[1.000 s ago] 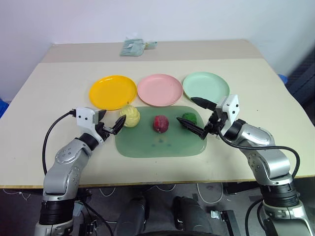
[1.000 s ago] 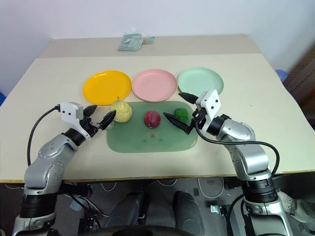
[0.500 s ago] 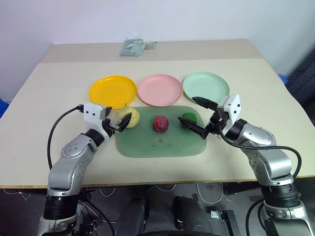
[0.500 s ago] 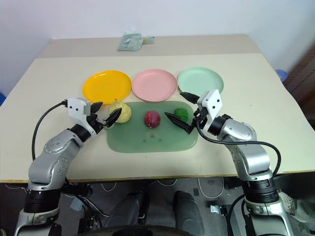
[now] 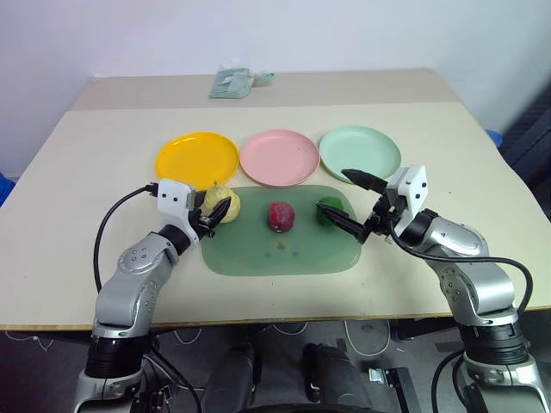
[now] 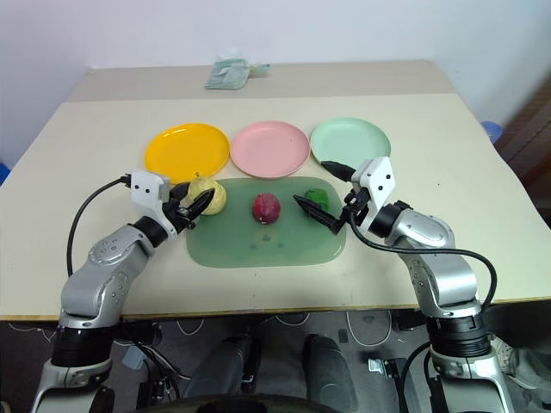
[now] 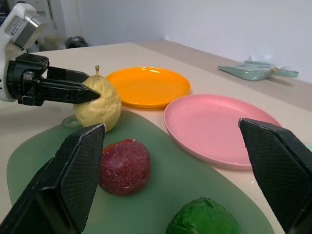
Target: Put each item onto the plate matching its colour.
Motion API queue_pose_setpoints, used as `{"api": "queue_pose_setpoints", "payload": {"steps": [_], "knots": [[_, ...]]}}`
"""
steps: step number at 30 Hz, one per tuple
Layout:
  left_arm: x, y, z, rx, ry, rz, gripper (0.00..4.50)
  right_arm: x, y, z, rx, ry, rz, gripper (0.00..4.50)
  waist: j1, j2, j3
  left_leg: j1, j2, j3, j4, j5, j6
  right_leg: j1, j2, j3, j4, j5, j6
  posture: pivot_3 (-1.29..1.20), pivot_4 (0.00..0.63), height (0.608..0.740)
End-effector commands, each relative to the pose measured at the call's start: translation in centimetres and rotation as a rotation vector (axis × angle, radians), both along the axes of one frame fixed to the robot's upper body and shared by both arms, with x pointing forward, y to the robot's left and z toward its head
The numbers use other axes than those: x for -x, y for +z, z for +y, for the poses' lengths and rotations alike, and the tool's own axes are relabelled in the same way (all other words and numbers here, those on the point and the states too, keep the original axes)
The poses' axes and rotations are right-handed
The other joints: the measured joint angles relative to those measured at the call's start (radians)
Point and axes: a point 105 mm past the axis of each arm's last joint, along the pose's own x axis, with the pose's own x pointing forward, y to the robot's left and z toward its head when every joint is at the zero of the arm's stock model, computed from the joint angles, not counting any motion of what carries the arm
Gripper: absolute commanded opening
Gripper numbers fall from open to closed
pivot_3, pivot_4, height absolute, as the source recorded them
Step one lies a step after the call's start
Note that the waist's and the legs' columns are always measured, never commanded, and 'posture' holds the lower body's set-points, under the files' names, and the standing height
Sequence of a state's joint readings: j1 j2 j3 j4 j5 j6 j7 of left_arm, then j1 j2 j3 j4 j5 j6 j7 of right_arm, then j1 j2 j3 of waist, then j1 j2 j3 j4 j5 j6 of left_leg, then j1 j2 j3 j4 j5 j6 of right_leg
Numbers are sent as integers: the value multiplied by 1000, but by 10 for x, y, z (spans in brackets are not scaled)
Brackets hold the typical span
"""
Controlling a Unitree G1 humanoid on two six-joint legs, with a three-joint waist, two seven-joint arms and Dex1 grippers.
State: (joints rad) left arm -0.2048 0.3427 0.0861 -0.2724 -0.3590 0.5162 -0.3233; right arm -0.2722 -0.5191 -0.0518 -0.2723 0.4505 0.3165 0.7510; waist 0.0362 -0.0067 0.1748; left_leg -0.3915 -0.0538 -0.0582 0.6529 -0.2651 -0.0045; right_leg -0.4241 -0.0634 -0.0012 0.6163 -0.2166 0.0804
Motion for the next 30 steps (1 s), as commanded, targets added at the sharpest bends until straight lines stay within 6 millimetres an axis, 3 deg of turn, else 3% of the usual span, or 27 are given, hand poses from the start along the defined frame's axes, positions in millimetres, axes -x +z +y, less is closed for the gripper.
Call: {"api": "queue_pose_setpoints", "payload": {"steps": [1, 5, 9, 17, 28, 30], "knots": [[-4, 14, 5, 35, 43, -64, 2251, 3, 12, 0, -7, 0, -52, 4500, 0, 0, 0, 0, 0, 0, 0, 0, 0, 0, 0, 0, 0, 0, 0, 0, 150, 740], [-22, 46, 17, 145, 154, -145, 2251, 2, 15, 0, -9, 0, -58, 4500, 5, -1, 1, 0, 0, -1, 1, 0, 0, 0, 0, -1, 0, 0, 0, 0, 150, 740], [-46, 58, 31, 156, 270, -178, 2251, -2, 19, 2, -20, -3, -68, 4500, 1, -1, 1, -1, 0, 0, 1, 0, 0, 0, 1, -1, 0, 0, 1, 0, 150, 740], [-94, 47, 36, 58, 393, -177, 2251, -8, 24, 5, -17, -13, -92, 4500, 1, -1, 1, 0, -1, 0, 1, 0, 0, 0, 2, -1, 0, 2, 4, 0, 150, 740], [-108, 43, 31, 95, 399, -181, 2251, -9, 28, 5, -14, -26, -108, 4500, -2, -2, 1, -1, -2, 0, 1, 0, 0, -1, 1, -1, 0, 3, 5, 0, 150, 740], [-107, 39, 32, 94, 401, -169, 3217, -8, 28, 5, -13, -27, -108, 4500, -2, -2, 1, -1, -2, 0, 1, 0, 0, -1, 1, -1, 1, 3, 5, 0, 150, 740]]}}
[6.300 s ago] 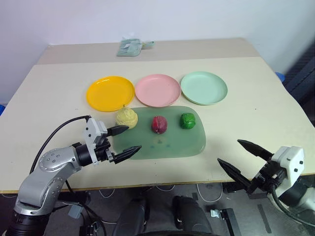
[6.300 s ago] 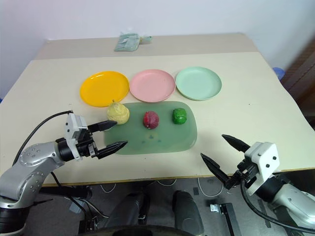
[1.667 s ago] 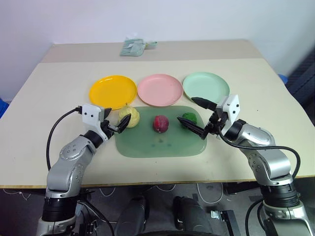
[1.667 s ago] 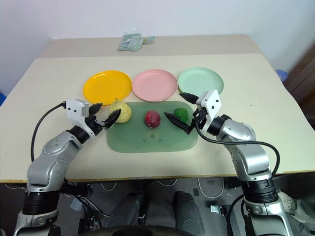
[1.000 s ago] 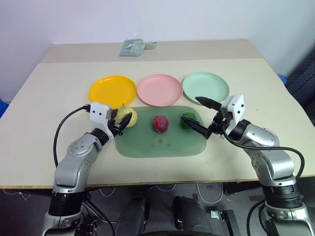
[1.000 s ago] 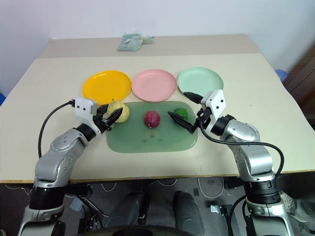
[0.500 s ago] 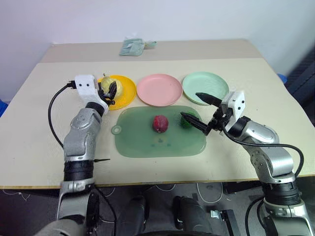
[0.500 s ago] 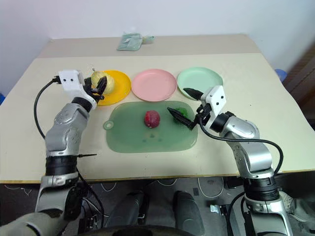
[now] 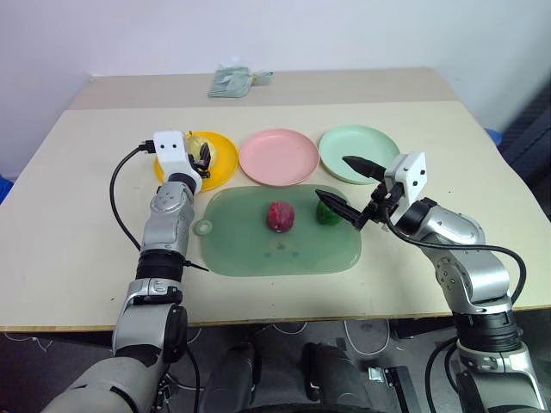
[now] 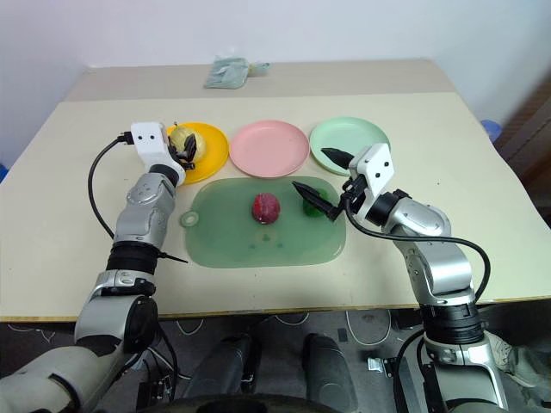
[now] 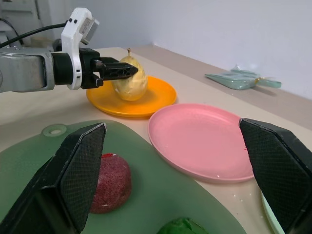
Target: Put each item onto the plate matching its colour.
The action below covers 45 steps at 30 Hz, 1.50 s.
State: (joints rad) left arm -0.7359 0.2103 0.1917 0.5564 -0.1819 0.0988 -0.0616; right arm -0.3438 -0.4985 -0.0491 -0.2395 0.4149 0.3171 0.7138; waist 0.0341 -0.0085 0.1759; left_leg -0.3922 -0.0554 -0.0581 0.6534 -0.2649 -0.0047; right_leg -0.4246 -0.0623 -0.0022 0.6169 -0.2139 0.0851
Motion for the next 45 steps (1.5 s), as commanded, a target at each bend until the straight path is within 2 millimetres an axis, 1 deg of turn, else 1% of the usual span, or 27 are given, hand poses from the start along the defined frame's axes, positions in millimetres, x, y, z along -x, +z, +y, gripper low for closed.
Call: {"api": "queue_pose_setpoints", "payload": {"steps": [1, 3, 6, 9, 12, 14, 15, 16, 18, 20, 23, 25, 28, 34, 36, 40, 44, 45], "knots": [[0, 13, 4, -8, 4, -47, 3564, 5, 15, 3, -10, 13, -63, 4500, 1, 0, 0, 0, 0, 0, 0, 0, 0, 0, 0, 0, 0, 0, 0, 0, 150, 740], [2, 13, 3, -9, 6, -50, 4442, 5, 15, 2, -10, 9, -62, 4500, 2, 0, 0, 0, 0, 0, 0, 0, 0, 0, 0, 0, 0, 0, 0, 0, 150, 740], [6, 21, -1, -19, -8, -79, 4442, 6, 15, 1, -10, 3, -60, 4500, 1, 0, 0, 0, 0, 0, 0, 0, 0, 0, 0, 0, 0, 0, 0, 0, 150, 740], [16, 38, -15, -15, -91, -120, 4442, 7, 14, -2, -10, -11, -57, 4500, 1, 0, 0, 0, 0, 0, 0, 0, 0, 0, 0, 0, 0, 0, 0, 0, 150, 740], [37, 58, -41, 28, -293, -177, 4442, 9, 14, -6, -12, -32, -56, 4500, 2, 0, 0, 0, 0, 0, 0, 0, 0, 0, -2, 0, 0, 0, 0, 0, 150, 740], [55, 66, -56, 31, -454, -192, 4442, 11, 13, -10, -13, -50, -53, 4500, 1, 0, 0, 0, 0, 0, 0, 0, 0, 0, -2, 1, 0, 0, 0, 0, 150, 740], [64, 67, -62, 14, -527, -186, 4442, 12, 12, -12, -12, -60, -51, 4500, 1, 0, 0, 0, 0, 0, 0, 0, 0, 0, -2, 1, 0, 0, 0, 0, 150, 740], [71, 66, -67, -3, -591, -175, 4442, 13, 11, -14, -12, -68, -48, 4500, 0, 0, 0, 0, 0, 0, 0, 0, 0, 0, -2, 1, 0, 0, 0, 0, 150, 740], [83, 55, -76, -36, -721, -117, 4442, 15, 8, -19, -9, -91, -41, 4500, -2, 1, 0, 0, 0, 0, 0, 0, 0, 0, -2, 1, 0, 0, -1, 0, 150, 740], [90, 39, -83, -87, -820, -48, 4442, 19, 6, -24, -7, -112, -34, 4500, -6, 1, 0, 1, 0, 0, 0, 0, 0, 0, -1, 1, 1, 0, -1, 0, 150, 740], [93, 21, -89, -137, -900, 18, 4442, 24, 2, -30, 2, -131, -23, 4500, -6, 1, 0, 1, 0, 0, 0, 0, 0, 0, 0, 1, 1, -1, -2, 0, 150, 740], [96, 11, -98, -170, -986, 55, 4442, 32, -3, -38, 17, -152, -10, 4500, -3, 1, 0, 0, 0, 0, 0, 0, 0, 0, 0, 1, 1, -1, -2, 0, 150, 740], [100, 0, -108, -222, -1074, 85, 4442, 43, -8, -48, 42, -170, 7, 4500, 0, 1, 0, 0, 0, 1, 0, 0, 0, 1, 0, 1, 0, -1, -2, 0, 150, 740], [104, -15, -117, -290, -1158, 125, 4442, 69, -12, -69, 58, -214, 49, 4500, 3, 1, 0, 0, 1, 0, 0, 0, 0, 1, -1, 1, 0, -2, -3, 0, 150, 740], [104, -18, -117, -304, -1165, 139, 4442, 75, -12, -71, 57, -224, 56, 4500, 1, 1, 0, 0, 1, 0, 0, 0, 0, 0, -1, 1, 0, -2, -3, 0, 150, 740], [98, -27, -116, -347, -1134, 168, 4442, 80, -12, -74, 60, -252, 56, 4500, 2, 1, 0, 0, 1, 0, 0, 0, 0, 1, -1, 1, 0, -2, -3, 0, 150, 740], [91, -30, -120, -363, -1108, 170, 4442, 80, -10, -72, 57, -265, 45, 4500, 5, 1, 0, 0, 1, 1, 1, 0, 0, 1, -1, 1, 0, -2, -3, 0, 150, 740], [89, -29, -121, -357, -1101, 171, 4209, 80, -10, -72, 57, -267, 43, 4500, 6, 1, 0, 0, 1, 0, 1, 0, 0, 1, -1, 1, 0, -2, -3, 0, 150, 740]]}}
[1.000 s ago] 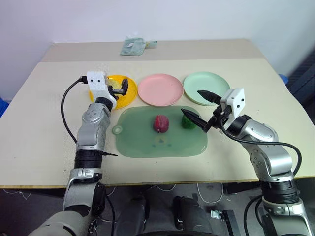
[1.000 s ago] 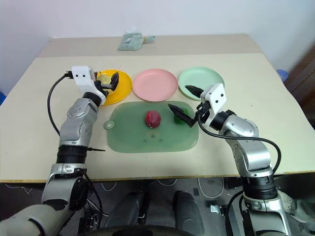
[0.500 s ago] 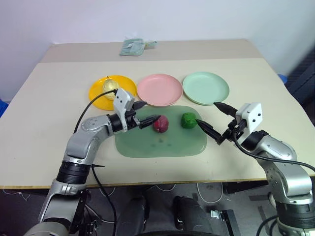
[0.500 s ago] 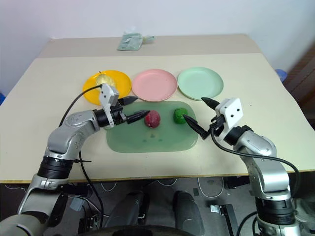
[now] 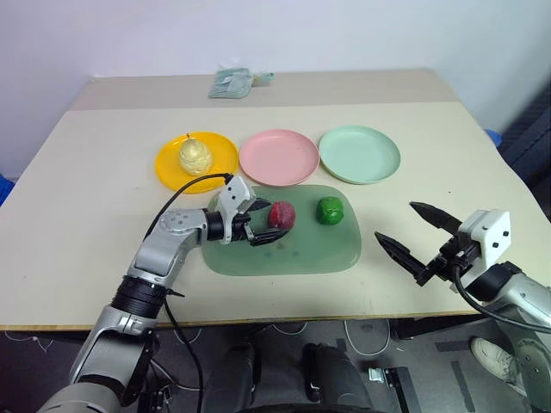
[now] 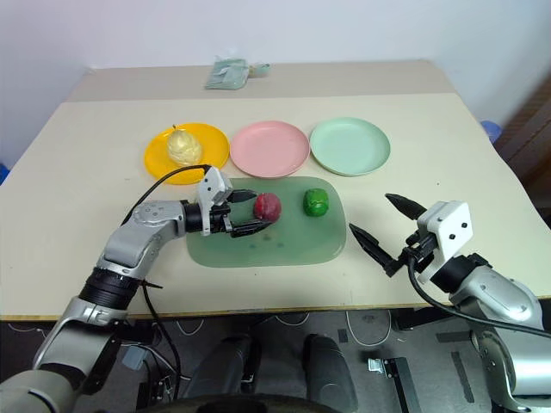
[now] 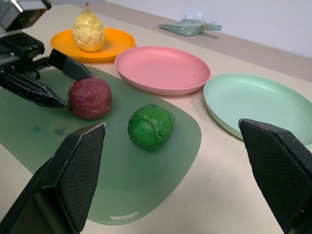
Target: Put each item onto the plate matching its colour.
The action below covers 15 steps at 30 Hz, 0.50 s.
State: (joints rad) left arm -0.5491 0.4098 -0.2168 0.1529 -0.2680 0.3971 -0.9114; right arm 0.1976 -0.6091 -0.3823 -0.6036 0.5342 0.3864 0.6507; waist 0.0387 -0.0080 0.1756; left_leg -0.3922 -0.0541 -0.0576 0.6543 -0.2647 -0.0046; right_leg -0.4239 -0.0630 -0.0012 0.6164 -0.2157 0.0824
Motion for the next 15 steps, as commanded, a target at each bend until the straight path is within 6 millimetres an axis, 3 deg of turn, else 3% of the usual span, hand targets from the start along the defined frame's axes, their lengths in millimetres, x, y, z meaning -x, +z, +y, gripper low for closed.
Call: {"api": "queue_pose_setpoints", "payload": {"steps": [1, 6, 10, 15], "knots": [[-8, 14, -7, 8, 5, -63, 3910, 3, 14, 3, 10, -2, -63, 4500, 1, 0, 0, 0, 0, 0, 0, 0, 0, 0, 0, 0, 0, 0, 0, 0, 150, 740], [-10, 21, -15, 48, 17, -91, 1876, 1, 15, 6, 10, -1, -68, 4500, -1, 0, 0, 0, 0, 0, 0, 0, 0, 0, 0, 0, 0, 1, 1, 0, 150, 740], [-17, 33, -18, 111, 72, -87, 1876, -1, 17, 9, 9, 1, -74, 4500, -1, 0, 0, 0, 0, 0, 0, 0, 0, 0, 0, 0, 0, 1, 2, 0, 150, 740], [-57, 68, -25, 261, 276, -71, 1876, -7, 22, 12, 6, 2, -94, 4500, 3, -1, 0, -2, 0, -2, 5, 0, 1, 1, 1, -2, 0, 1, 3, 0, 150, 740]]}}
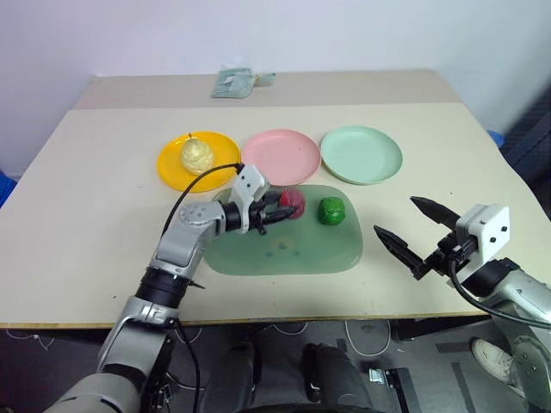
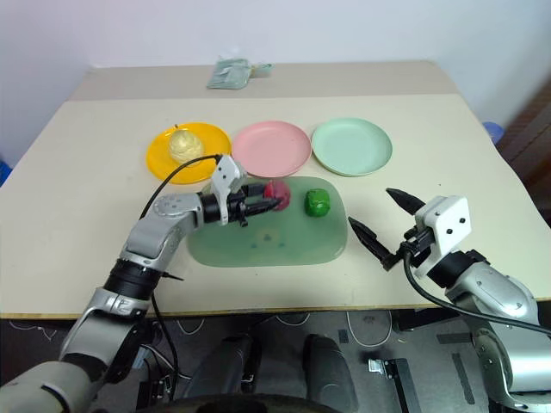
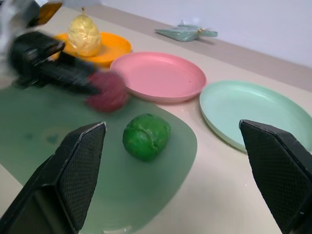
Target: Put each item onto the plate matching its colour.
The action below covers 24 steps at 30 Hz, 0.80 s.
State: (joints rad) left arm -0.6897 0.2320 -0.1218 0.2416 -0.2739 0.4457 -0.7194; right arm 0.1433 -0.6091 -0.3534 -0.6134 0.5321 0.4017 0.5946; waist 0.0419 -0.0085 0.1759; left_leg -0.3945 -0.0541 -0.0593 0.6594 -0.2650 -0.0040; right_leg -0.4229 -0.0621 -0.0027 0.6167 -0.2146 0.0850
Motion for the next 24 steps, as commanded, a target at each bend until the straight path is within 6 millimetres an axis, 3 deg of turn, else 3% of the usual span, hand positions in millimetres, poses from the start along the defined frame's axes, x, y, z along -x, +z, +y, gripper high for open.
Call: {"api": "queue_pose_setpoints", "payload": {"steps": [1, 8, 15, 20, 21, 24], "knots": [[-31, 33, 0, 96, 150, -33, 1876, -1, 13, 7, 14, 15, -59, 4500, 0, 0, 0, 0, 0, 0, 1, 0, 1, 0, 1, 0, 0, 0, 0, 0, 150, 740], [-79, 39, -14, 106, 351, 0, 1876, -7, 17, 13, 11, 16, -86, 4500, -3, -1, 0, 0, -2, 1, 3, -2, 4, 2, 0, 0, 0, -1, 4, 0, 150, 740], [-87, 21, -20, 40, 416, 18, 1876, -9, 20, 16, 13, 7, -103, 4500, -3, -1, 1, 0, -2, 2, 3, -3, 4, 2, 0, 0, 0, -1, 5, 0, 150, 740], [-86, 16, -19, 45, 405, 24, 4189, -16, 19, 14, 5, -11, -108, 4500, -4, -1, 1, 0, -2, 2, 3, -3, 4, 2, 0, 0, 0, -1, 5, 0, 150, 740], [-86, 17, -19, 53, 400, 21, 4471, -18, 19, 13, 2, -14, -108, 4500, -4, -1, 1, 0, -2, 2, 3, -3, 4, 2, 0, 0, 0, -1, 5, 0, 150, 740], [-82, 26, -14, 108, 344, -15, 4471, -23, 13, 16, -11, -8, -80, 4500, -4, -1, 1, 0, -2, 2, 3, -3, 4, 2, 0, 0, 0, -1, 5, 0, 150, 740]]}}
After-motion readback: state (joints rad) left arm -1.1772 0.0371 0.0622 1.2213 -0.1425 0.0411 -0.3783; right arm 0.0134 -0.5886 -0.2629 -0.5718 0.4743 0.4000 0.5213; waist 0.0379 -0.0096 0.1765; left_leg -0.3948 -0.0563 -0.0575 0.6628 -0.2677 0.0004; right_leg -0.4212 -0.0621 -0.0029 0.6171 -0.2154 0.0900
